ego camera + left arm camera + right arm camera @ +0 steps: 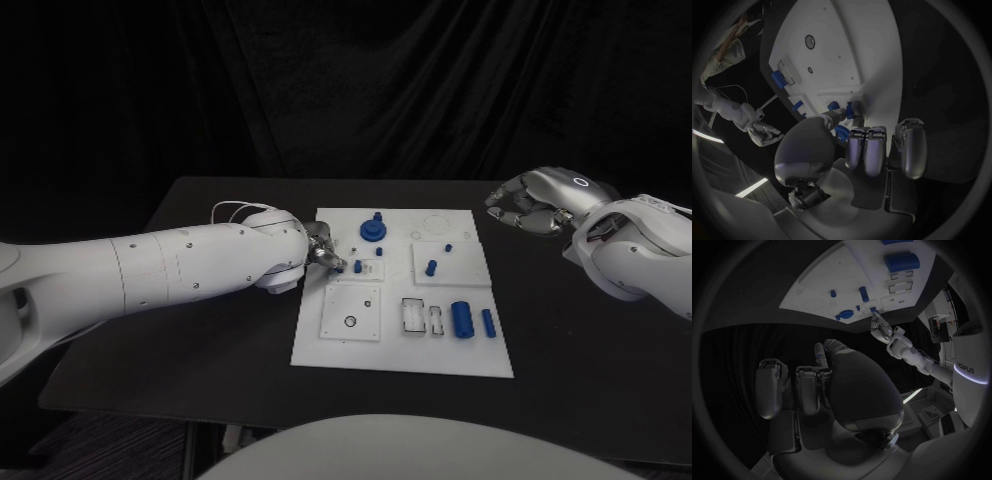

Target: Assemble the parts on the task board

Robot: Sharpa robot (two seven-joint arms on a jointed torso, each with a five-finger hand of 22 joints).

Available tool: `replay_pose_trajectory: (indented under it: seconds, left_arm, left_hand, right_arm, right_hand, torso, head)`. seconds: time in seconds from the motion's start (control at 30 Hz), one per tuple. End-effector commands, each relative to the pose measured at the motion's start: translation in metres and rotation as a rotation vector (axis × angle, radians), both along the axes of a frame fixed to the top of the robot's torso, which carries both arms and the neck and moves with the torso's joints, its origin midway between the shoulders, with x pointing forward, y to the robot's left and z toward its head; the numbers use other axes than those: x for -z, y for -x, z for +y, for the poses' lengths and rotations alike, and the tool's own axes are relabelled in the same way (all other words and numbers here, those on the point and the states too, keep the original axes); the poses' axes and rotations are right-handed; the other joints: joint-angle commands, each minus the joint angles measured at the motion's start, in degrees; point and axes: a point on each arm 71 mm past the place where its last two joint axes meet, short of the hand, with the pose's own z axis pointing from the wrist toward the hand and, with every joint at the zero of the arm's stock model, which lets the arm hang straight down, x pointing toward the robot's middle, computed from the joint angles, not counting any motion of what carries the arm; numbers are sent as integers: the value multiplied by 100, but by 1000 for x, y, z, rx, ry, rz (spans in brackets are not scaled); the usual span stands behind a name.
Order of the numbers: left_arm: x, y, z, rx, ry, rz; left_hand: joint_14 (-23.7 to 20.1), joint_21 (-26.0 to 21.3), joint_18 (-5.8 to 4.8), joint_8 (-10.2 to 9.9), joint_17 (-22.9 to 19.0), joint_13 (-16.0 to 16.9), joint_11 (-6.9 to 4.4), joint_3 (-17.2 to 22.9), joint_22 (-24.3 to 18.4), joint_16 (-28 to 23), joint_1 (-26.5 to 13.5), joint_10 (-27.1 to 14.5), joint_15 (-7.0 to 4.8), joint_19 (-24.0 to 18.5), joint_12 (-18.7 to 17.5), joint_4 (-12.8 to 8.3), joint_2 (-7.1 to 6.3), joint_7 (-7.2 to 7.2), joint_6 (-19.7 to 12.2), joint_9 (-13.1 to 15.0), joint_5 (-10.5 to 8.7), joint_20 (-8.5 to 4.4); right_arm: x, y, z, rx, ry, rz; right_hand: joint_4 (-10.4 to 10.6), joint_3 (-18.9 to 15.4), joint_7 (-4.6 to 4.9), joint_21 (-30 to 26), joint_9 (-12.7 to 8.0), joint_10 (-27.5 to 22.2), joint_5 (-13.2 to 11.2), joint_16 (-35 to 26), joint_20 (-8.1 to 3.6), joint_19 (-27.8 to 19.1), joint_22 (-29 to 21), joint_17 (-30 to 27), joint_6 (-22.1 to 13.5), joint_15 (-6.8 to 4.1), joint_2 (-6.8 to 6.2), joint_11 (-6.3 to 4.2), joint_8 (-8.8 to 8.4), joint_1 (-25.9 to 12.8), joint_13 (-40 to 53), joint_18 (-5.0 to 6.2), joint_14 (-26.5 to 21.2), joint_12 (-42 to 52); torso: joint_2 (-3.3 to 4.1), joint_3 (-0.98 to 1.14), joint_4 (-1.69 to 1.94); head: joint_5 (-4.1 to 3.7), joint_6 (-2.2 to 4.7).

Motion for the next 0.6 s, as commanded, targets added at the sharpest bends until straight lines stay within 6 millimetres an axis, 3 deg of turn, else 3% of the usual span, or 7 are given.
replay_pose_trajectory:
  seconds: [0.03,0.37,0.5,0.6]
  left_arm:
    - [4,5,-1,11,3,17]
    - [4,6,-1,13,6,17]
    - [5,4,0,8,8,12]
    - [5,3,1,5,9,10]
  left_hand:
    - [585,-29,18,-15,1509,1497,-37,-42,1199,15,-38,605,-43,181,16,6,3,28,24,-8,-6,-43]
    - [585,-47,22,-27,1509,1497,-39,-107,1193,15,-29,605,-45,175,16,-3,9,30,14,-13,14,-45]
    - [585,-69,24,-67,1509,1497,-20,-371,1188,15,-153,605,-29,168,16,136,42,52,0,-43,-515,-33]
    - [585,-81,27,-106,1509,1497,-3,-593,1186,15,-221,605,-17,164,16,244,78,70,-14,-75,-744,-21]
  right_arm:
    - [2,0,-1,18,4,8]
    - [3,0,-1,20,6,12]
    - [3,0,-1,20,6,13]
    - [3,0,-1,21,7,14]
  right_hand:
    - [4,29,-6,-24,-10,269,27,-19,32,86,1205,1284,44,47,-8,40,-33,58,1248,49,481,-30]
    - [4,29,-6,-24,-10,269,27,-19,32,86,1205,1284,44,47,-8,40,-33,58,1248,49,481,-30]
    - [4,29,-6,-24,-10,269,27,-19,32,86,1205,1284,44,47,-8,40,-33,58,1248,49,481,-30]
    - [4,29,-6,-24,-10,269,27,-19,32,86,1205,1284,44,47,-8,40,-33,58,1248,49,481,-30]
  torso:
    - [3,2,-1]
    - [4,-3,2]
    - [6,-3,5]
    - [8,-3,5]
  head:
    - [7,-1]
    - [14,-1]
    - [-1,-1]
    - [-1,-1]
